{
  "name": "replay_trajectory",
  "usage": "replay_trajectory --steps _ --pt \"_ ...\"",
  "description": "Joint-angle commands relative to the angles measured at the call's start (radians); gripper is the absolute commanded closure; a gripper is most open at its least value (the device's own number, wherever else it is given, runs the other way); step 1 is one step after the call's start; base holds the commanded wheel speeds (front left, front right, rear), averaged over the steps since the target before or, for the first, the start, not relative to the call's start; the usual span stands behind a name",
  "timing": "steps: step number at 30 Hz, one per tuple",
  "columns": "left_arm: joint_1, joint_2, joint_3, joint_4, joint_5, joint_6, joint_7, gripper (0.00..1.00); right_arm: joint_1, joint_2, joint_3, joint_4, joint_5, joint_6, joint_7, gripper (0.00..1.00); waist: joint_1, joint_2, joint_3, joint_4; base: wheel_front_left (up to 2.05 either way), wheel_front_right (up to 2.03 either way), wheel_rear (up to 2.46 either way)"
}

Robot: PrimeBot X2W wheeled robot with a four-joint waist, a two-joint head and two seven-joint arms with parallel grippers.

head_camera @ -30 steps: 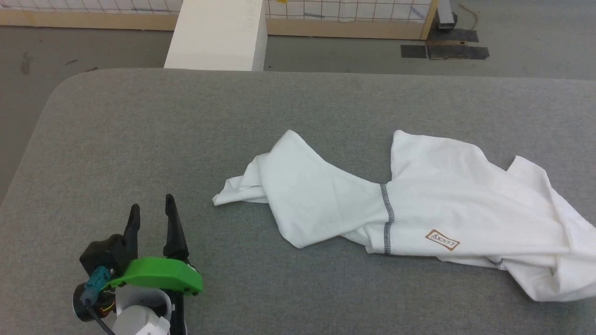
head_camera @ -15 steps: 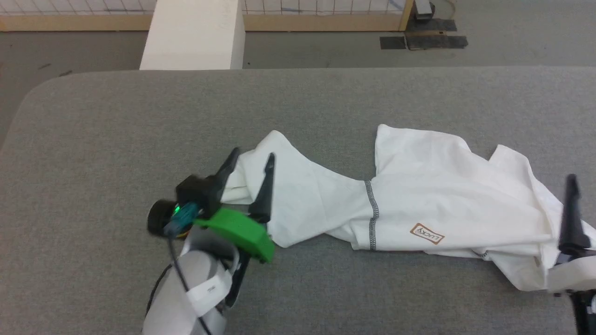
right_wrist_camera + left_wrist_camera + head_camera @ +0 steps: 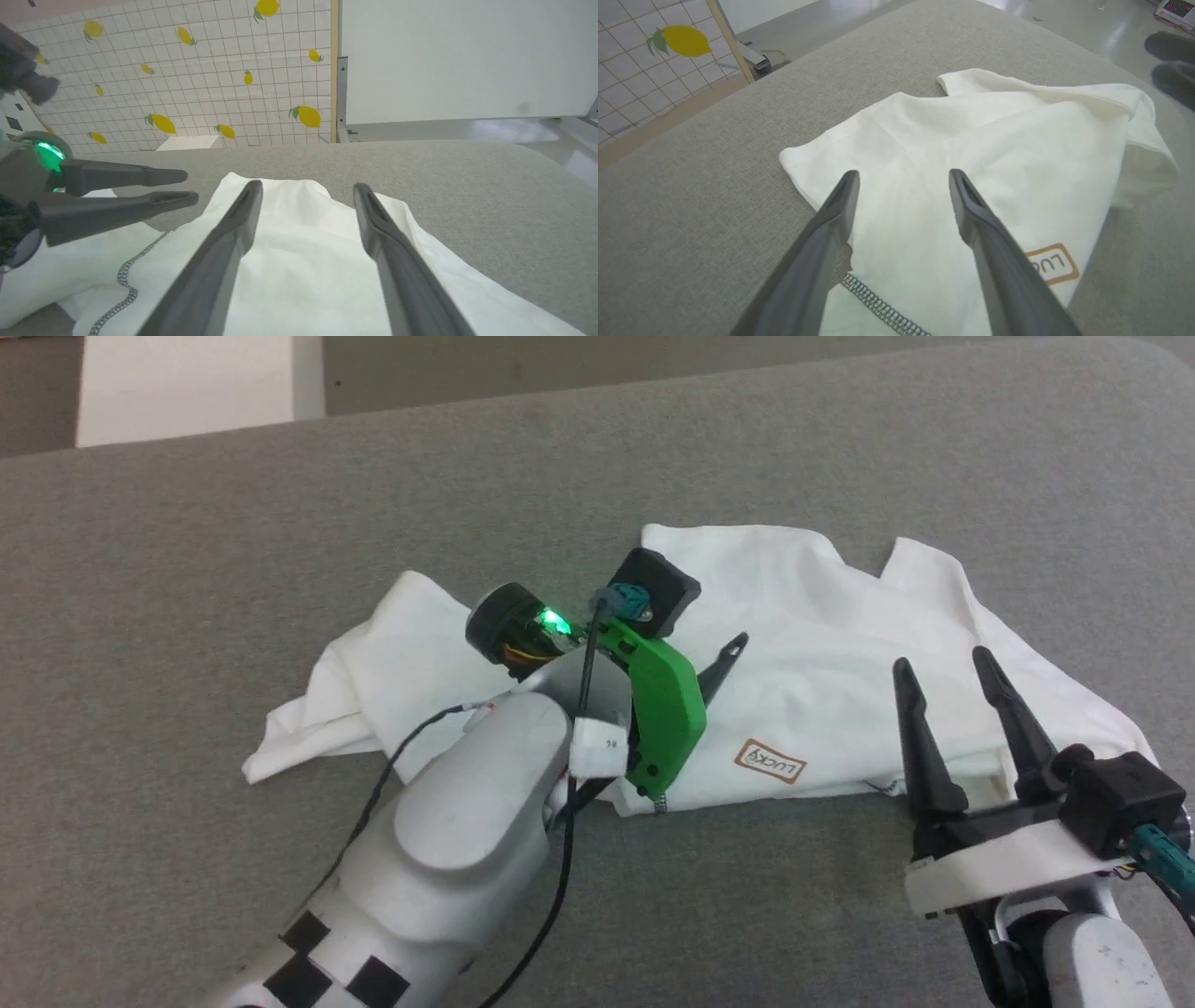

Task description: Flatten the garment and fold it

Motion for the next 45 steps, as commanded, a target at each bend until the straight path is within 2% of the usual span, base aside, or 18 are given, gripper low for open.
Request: replay_trajectory --steps 1,6,12,13,14,15,18,24,31,34,38,39,40,45 --pt "-0.041 0.03 -0.015 0.029 -0.018 -0.004 0.034 0.0 -0.023 0.0 0.015 0.014 0.013 -0.001 -0.015 0.0 0.0 -0.0001 0.078 -0.087 0.0 0.0 0.0" --pt "-0.128 0.059 -0.043 0.139 -0.013 0.001 0.166 0.0 -0.045 0.0 0.049 0.053 0.039 -0.001 -0.043 0.0 0.0 -0.0001 0.105 -0.12 0.0 0.0 0.0" --pt "-0.168 0.05 -0.074 0.199 -0.07 -0.003 0.323 0.0 -0.059 0.0 0.075 0.084 0.062 -0.001 -0.066 0.0 0.0 -0.0001 0.124 -0.137 0.0 0.0 0.0" --pt "-0.172 0.054 -0.088 0.204 -0.084 -0.003 0.362 0.22 -0.061 0.0 0.076 0.088 0.064 -0.001 -0.068 0.0 0.0 -0.0001 0.126 -0.137 0.0 0.0 0.0" --pt "-0.174 0.06 -0.1 0.205 -0.095 -0.004 0.393 0.58 -0.063 0.0 0.077 0.091 0.065 -0.001 -0.069 0.0 0.0 -0.0001 0.128 -0.137 0.0 0.0 0.0" --pt "-0.177 0.067 -0.114 0.202 -0.106 -0.004 0.418 1.0 -0.065 0.0 0.078 0.094 0.067 -0.001 -0.07 0.0 0.0 -0.0001 0.129 -0.137 0.0 0.0 0.0" --pt "-0.197 0.108 -0.13 0.157 -0.141 -0.004 0.428 1.0 -0.073 0.0 0.078 0.098 0.074 -0.001 -0.072 0.0 0.0 -0.0001 0.138 -0.133 0.0 0.0 0.0" --pt "-0.258 0.231 -0.034 0.085 -0.148 0.011 0.281 1.0 -0.085 0.0 0.082 0.1 0.079 -0.001 -0.074 0.0 0.0 -0.0001 0.135 -0.121 0.0 0.0 0.0" --pt "-0.277 0.366 0.087 0.086 -0.144 0.095 0.158 1.0 -0.085 0.0 0.081 0.096 0.076 -0.001 -0.064 0.0 0.0 -0.0001 0.116 -0.102 0.0 0.0 0.0" --pt "-0.26 0.406 0.116 0.124 -0.138 0.143 0.136 1.0 -0.087 0.0 0.084 0.095 0.073 -0.001 -0.056 0.0 0.0 -0.0001 0.108 -0.098 0.0 0.0 0.0" --pt "-0.213 0.423 0.144 0.159 -0.142 0.205 0.098 0.99 -0.081 0.0 0.081 0.091 0.066 -0.001 -0.044 0.0 0.0 -0.0001 0.092 -0.091 0.0 0.0 0.0" --pt "-0.2 0.419 0.151 0.162 -0.15 0.211 0.083 0.25 -0.079 0.0 0.08 0.09 0.063 -0.001 -0.039 0.0 0.0 -0.0001 0.087 -0.088 0.0 0.0 0.0" --pt "-0.181 0.413 0.158 0.164 -0.163 0.21 0.065 0.0 -0.075 0.0 0.084 0.089 0.057 -0.001 -0.031 0.0 0.0 -0.0001 0.08 -0.084 0.0 0.0 0.0" --pt "-0.077 0.376 0.226 0.108 -0.224 0.222 -0.116 0.0 -0.057 0.0 0.12 0.074 0.018 -0.001 0.018 0.0 0.0 -0.0001 0.035 -0.059 0.0 0.0 0.0"
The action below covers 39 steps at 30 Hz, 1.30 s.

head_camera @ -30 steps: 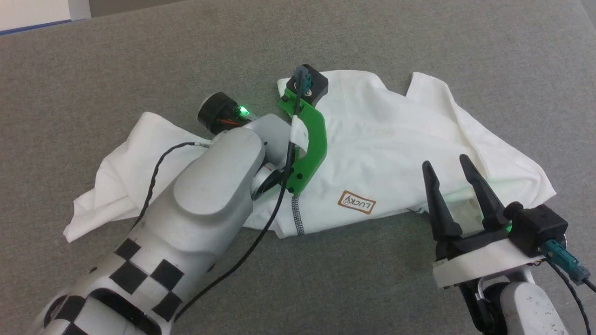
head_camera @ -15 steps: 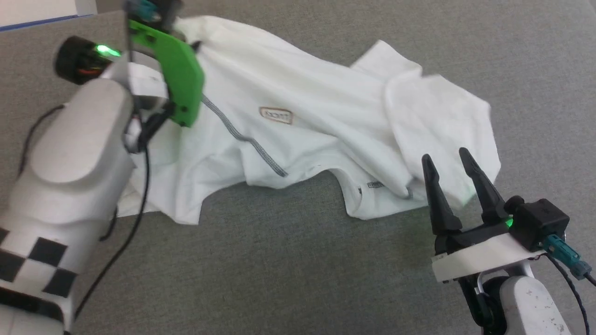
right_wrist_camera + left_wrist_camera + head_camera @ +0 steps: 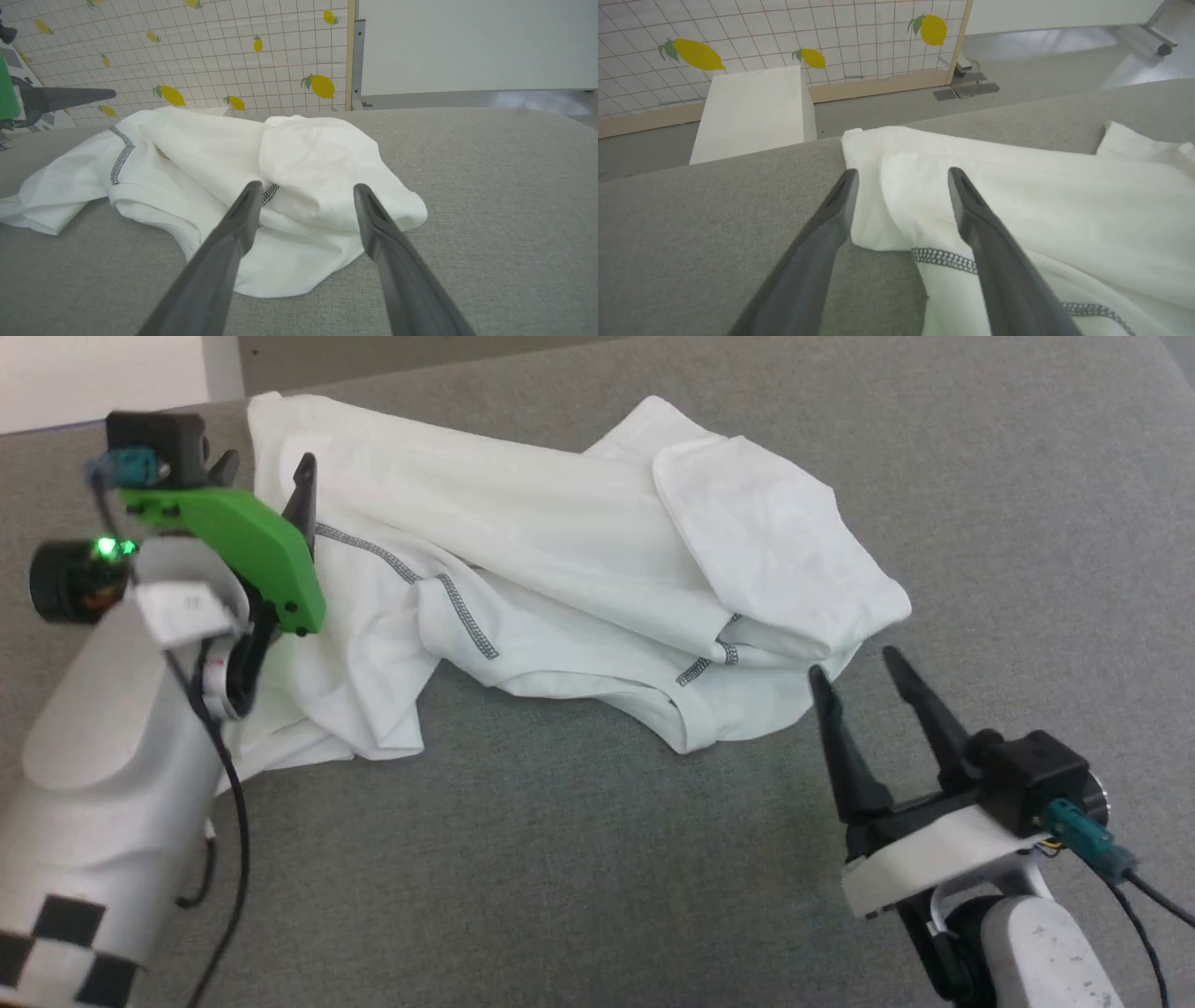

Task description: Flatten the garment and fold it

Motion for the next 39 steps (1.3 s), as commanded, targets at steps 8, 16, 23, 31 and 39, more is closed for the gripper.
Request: replay_trajectory --steps 8,16,23,31,39 --pt "0.28 -0.045 0.102 -0.198 -0.031 0.072 -0.36 0.0 0.007 -0.023 0.117 0.014 -0.055 -0.001 0.185 0.0 -0.0001 0.0 -0.071 0.096 0.0 0.0 0.0" --pt "0.474 -0.126 0.239 -0.433 0.067 0.127 -0.397 0.0 -0.086 -0.048 0.146 0.077 -0.061 -0.001 0.447 0.0 -0.0001 0.0 -0.034 0.204 0.0 0.0 0.0" --pt "0.561 -0.24 0.335 -0.491 0.165 0.069 -0.398 0.0 -0.146 -0.047 0.097 0.157 -0.111 -0.001 0.725 0.11 -0.0001 0.0 -0.014 0.285 0.0 0.0 0.0" --pt "0.585 -0.321 0.406 -0.444 0.223 -0.008 -0.398 0.0 -0.064 -0.093 0.115 0.053 -0.009 -0.001 0.933 1.0 -0.0001 0.0 -0.043 0.311 0.0 0.0 0.0" --pt "0.618 -0.349 0.461 -0.399 0.259 -0.044 -0.398 0.0 0.245 -0.186 -0.017 -0.253 0.081 -0.001 1.138 1.0 -0.0001 0.0 -0.12 0.276 0.0 0.0 0.0"
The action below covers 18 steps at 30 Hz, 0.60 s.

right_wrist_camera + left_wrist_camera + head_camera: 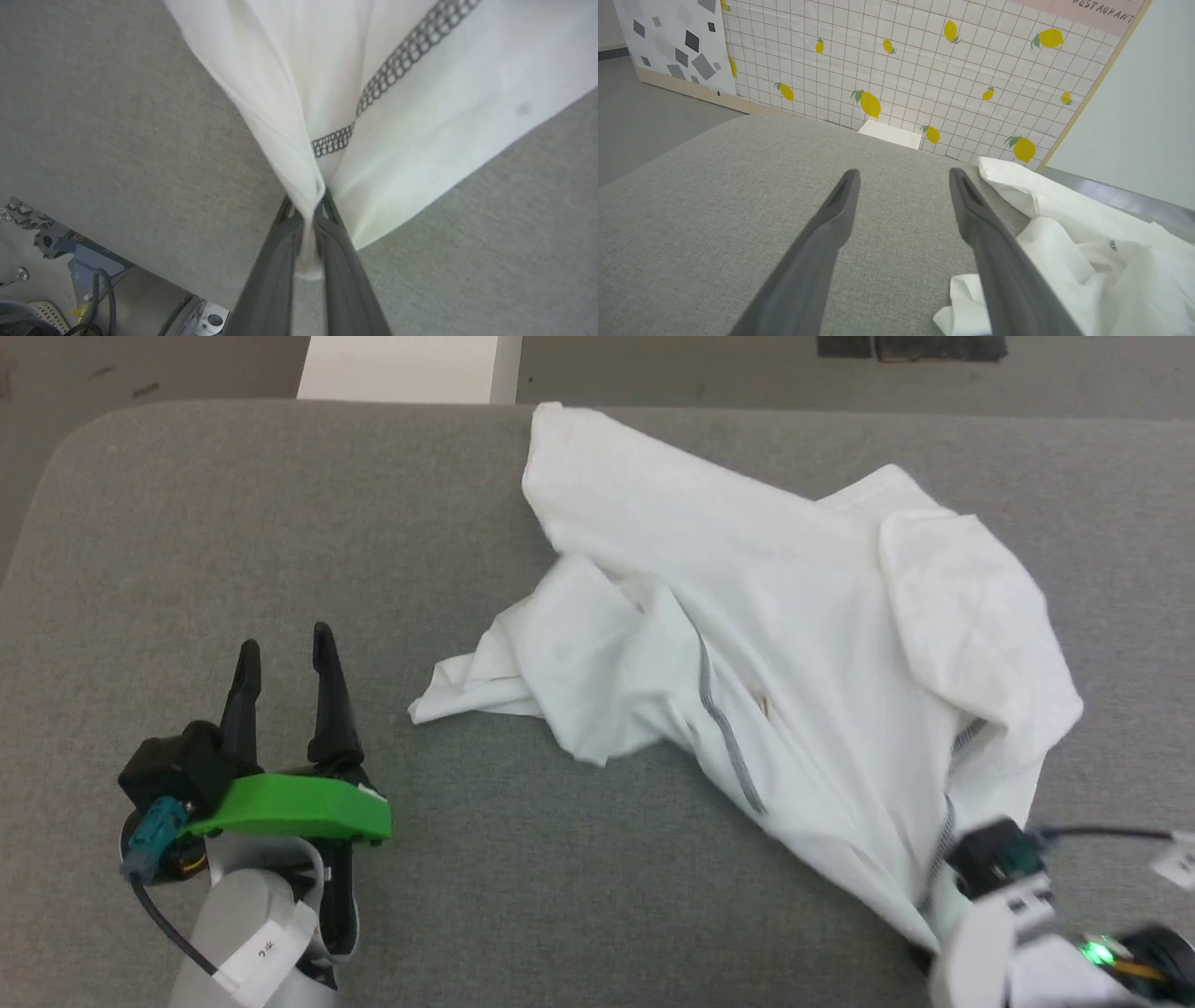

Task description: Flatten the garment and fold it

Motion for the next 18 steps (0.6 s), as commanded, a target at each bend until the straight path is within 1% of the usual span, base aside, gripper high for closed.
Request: replay_trajectory --steps 1,4,6,7,8,9,12,15,18 --pt "0.019 -0.009 0.006 0.005 0.014 -0.01 -0.003 0.0 0.064 -0.002 -0.036 -0.02 0.007 -0.002 0.03 1.0 0.0 0.0 -0.042 -0.031 0.0 0.0 0.0" --pt "0.032 -0.014 0.016 0.01 0.022 -0.017 -0.004 0.0 0.157 0.02 -0.123 -0.077 -0.001 -0.002 0.061 1.0 0.0 0.0 -0.062 -0.045 0.0 0.0 0.0" --pt "0.04 -0.017 0.019 0.016 0.025 -0.024 -0.004 0.0 0.196 0.047 -0.171 -0.104 -0.007 -0.002 0.052 1.0 0.0 0.0 -0.074 -0.052 0.0 0.0 0.0" --pt "0.044 -0.019 0.018 0.02 0.027 -0.027 -0.004 0.0 0.206 0.064 -0.189 -0.12 -0.01 -0.002 0.029 0.89 0.0 0.0 -0.081 -0.055 0.0 0.0 0.0" --pt "0.047 -0.02 0.017 0.024 0.028 -0.029 -0.004 0.0 0.211 0.079 -0.202 -0.133 -0.011 -0.002 0.0 0.33 0.0 0.0 -0.085 -0.057 0.0 0.0 0.0" --pt "0.052 -0.021 0.016 0.028 0.029 -0.031 -0.004 0.0 0.215 0.096 -0.215 -0.141 -0.012 -0.002 -0.037 0.0 0.0 0.0 -0.09 -0.06 0.0 0.0 0.0" --pt "0.064 -0.025 0.008 0.043 0.025 -0.035 -0.003 0.0 0.215 0.128 -0.234 -0.145 -0.004 -0.002 -0.142 0.0 0.0 0.0 -0.101 -0.065 0.0 0.0 0.0" --pt "0.076 -0.031 -0.013 0.061 0.019 -0.041 0.013 0.0 0.206 0.159 -0.272 -0.133 0.013 -0.002 -0.276 0.0 0.0 0.0 -0.118 -0.067 0.0 0.0 0.0" --pt "0.084 -0.038 -0.05 0.071 0.014 -0.049 0.05 0.0 0.183 0.171 -0.306 -0.127 0.003 -0.002 -0.42 0.0 0.0 0.0 -0.127 -0.071 0.0 0.0 0.0"
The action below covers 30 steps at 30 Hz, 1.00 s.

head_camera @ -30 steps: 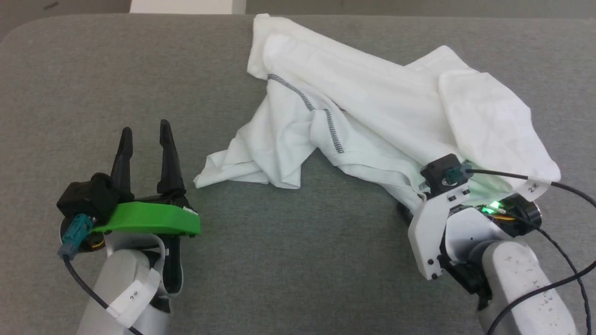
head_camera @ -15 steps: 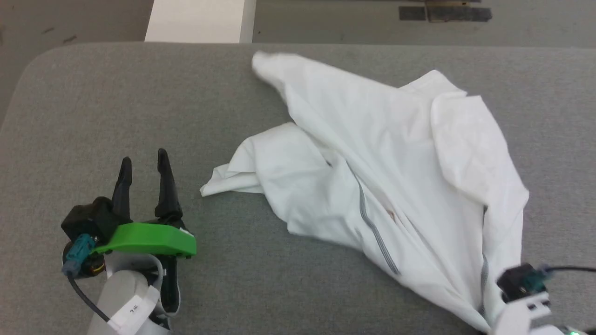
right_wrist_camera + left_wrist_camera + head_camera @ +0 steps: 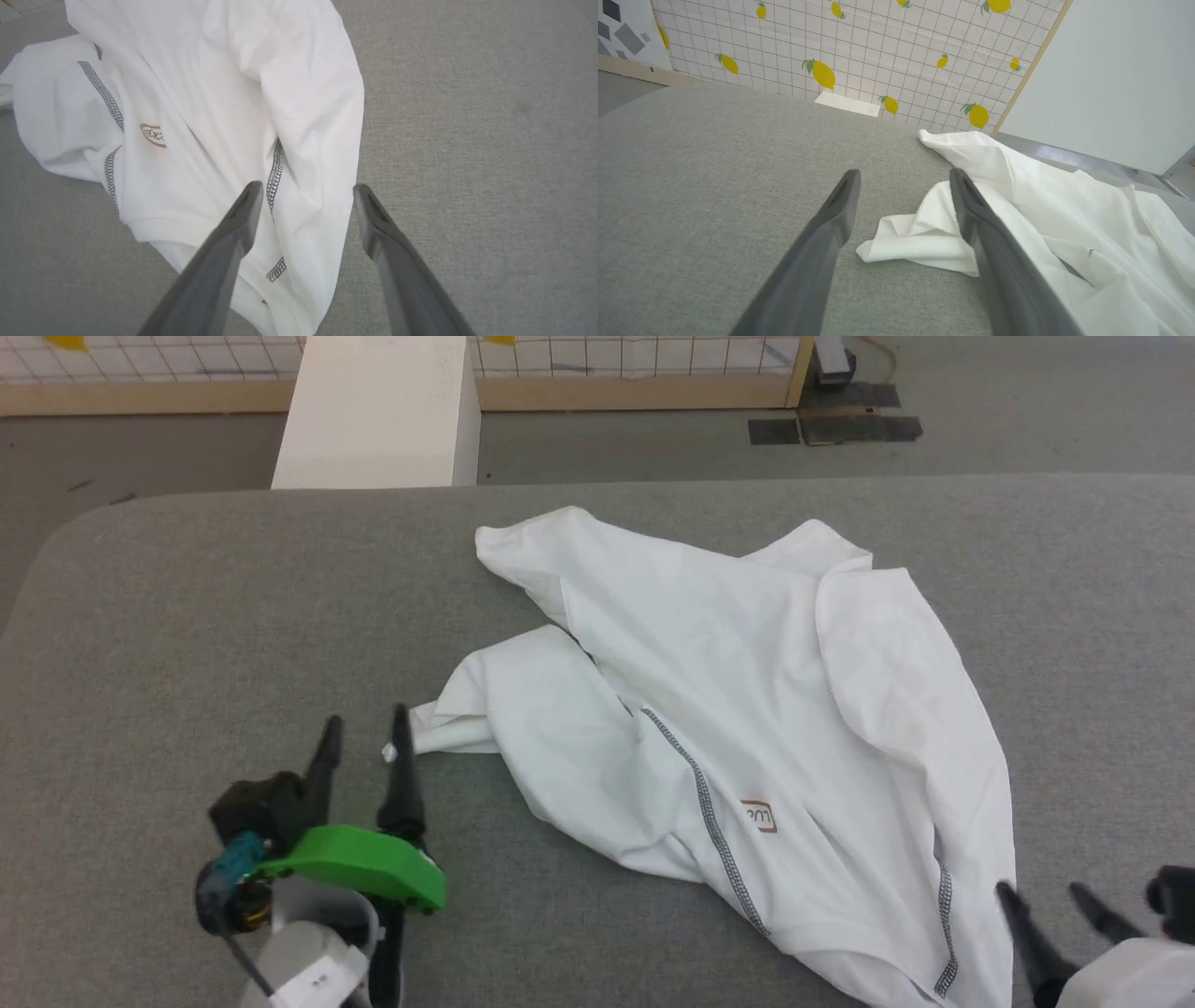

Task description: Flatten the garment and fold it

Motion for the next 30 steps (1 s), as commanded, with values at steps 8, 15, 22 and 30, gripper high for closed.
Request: replay_trajectory --steps 8,15,22,30 --pt "-0.025 -0.029 -0.136 0.069 -0.04 -0.006 0.171 0.0 -0.096 0.011 -0.004 0.09 -0.048 -0.001 -0.286 0.0 0.0001 0.0 -0.004 -0.023 0.0 0.0 0.0" --pt "-0.119 -0.033 -0.191 0.188 -0.057 0.053 0.339 0.0 -0.142 0.011 0.089 0.164 -0.047 -0.001 -0.346 0.0 0.0001 0.0 0.015 -0.048 0.0 0.0 0.0" --pt "-0.159 -0.027 -0.196 0.263 -0.089 0.07 0.482 1.0 -0.154 0.011 0.137 0.197 -0.046 -0.001 -0.346 0.0 0.0001 0.0 0.023 -0.059 0.0 0.0 0.0" --pt "-0.082 0.021 -0.022 0.13 -0.15 0.144 0.296 1.0 -0.155 0.011 0.111 0.205 -0.028 -0.001 -0.371 0.0 0.0001 0.0 0.012 -0.013 0.0 0.0 0.0"
